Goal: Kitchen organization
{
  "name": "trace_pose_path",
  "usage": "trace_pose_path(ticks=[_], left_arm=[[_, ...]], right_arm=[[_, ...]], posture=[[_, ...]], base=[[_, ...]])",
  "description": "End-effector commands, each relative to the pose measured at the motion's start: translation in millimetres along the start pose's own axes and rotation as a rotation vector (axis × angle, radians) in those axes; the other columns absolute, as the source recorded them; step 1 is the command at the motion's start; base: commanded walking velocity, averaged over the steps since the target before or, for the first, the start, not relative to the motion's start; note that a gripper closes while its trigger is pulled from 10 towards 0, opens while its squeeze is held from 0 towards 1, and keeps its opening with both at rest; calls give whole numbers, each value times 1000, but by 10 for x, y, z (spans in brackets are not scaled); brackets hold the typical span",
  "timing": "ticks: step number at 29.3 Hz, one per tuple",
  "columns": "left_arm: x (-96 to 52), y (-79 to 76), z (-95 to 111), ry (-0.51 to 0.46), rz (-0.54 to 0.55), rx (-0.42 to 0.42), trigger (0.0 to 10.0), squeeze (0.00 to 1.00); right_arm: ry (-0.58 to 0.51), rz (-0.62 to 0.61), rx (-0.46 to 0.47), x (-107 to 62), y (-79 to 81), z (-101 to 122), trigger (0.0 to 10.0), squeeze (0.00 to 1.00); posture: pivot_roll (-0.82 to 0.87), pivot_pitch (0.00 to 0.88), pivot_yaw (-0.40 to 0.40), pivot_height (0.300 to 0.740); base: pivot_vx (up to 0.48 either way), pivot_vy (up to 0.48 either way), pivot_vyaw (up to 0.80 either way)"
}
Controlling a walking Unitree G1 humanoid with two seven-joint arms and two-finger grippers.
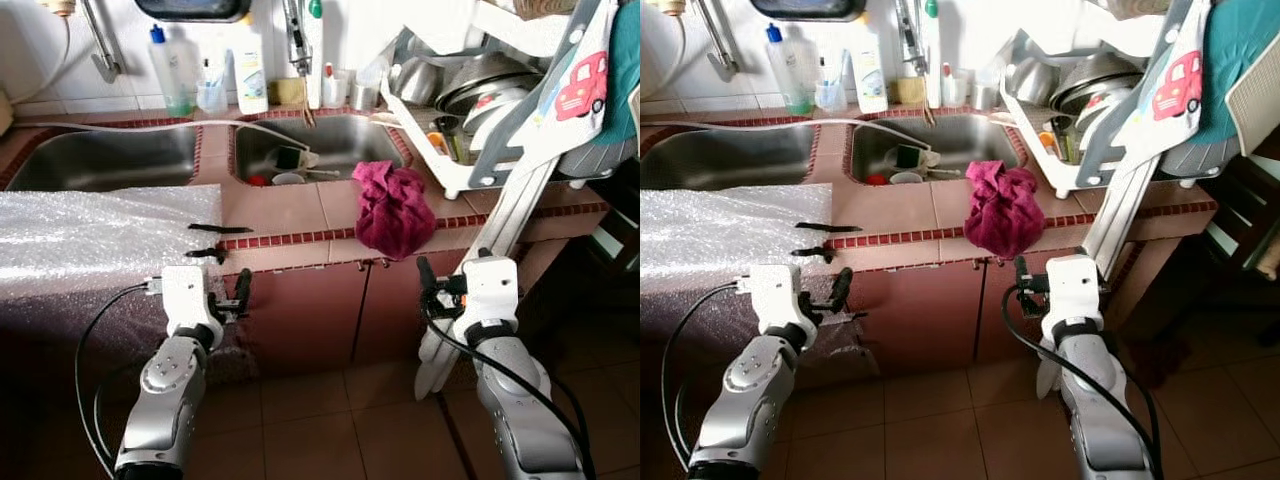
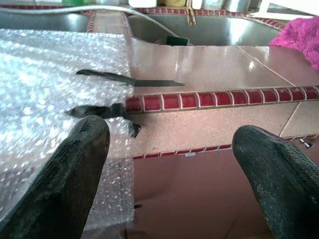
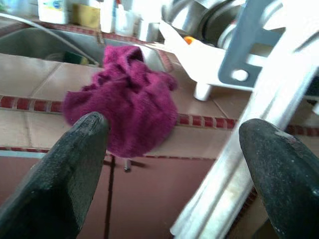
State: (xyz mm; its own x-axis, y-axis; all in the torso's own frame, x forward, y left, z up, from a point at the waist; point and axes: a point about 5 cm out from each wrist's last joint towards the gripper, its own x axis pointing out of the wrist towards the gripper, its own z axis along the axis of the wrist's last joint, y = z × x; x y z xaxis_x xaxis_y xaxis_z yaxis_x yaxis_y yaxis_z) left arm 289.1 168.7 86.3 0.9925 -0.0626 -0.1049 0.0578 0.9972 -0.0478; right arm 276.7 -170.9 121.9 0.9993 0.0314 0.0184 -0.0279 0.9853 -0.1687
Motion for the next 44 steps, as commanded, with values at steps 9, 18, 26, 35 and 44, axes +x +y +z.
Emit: trace_pose_path(ticks=[9, 18, 26, 35, 44], left_arm=[[91, -14, 101, -41, 17, -7, 10000, 0], [91, -21, 85, -32, 4, 11, 10000, 0], [88, -41, 99, -38, 4, 20, 10000, 0], [90, -87, 73, -24, -20, 10, 10000, 0], [111, -113, 98, -40, -34, 22, 10000, 0]], right_arm=[[-24, -5, 8, -5, -47, 44, 10000, 0], [-27, -28, 1, -29, -100, 51, 10000, 0], [-44, -42, -7, 3, -167, 101, 10000, 0], [-47, -28, -14, -1, -194, 110, 10000, 0], [-43, -18, -29, -4, -233, 99, 10000, 0]], posture=[[-35, 0, 14, 740], [-40, 0, 29, 740], [-34, 0, 33, 740], [-32, 0, 31, 740], [-32, 0, 34, 740]], base=[[0, 427, 0], [0, 480, 0], [0, 480, 0], [0, 480, 0], [0, 480, 0]])
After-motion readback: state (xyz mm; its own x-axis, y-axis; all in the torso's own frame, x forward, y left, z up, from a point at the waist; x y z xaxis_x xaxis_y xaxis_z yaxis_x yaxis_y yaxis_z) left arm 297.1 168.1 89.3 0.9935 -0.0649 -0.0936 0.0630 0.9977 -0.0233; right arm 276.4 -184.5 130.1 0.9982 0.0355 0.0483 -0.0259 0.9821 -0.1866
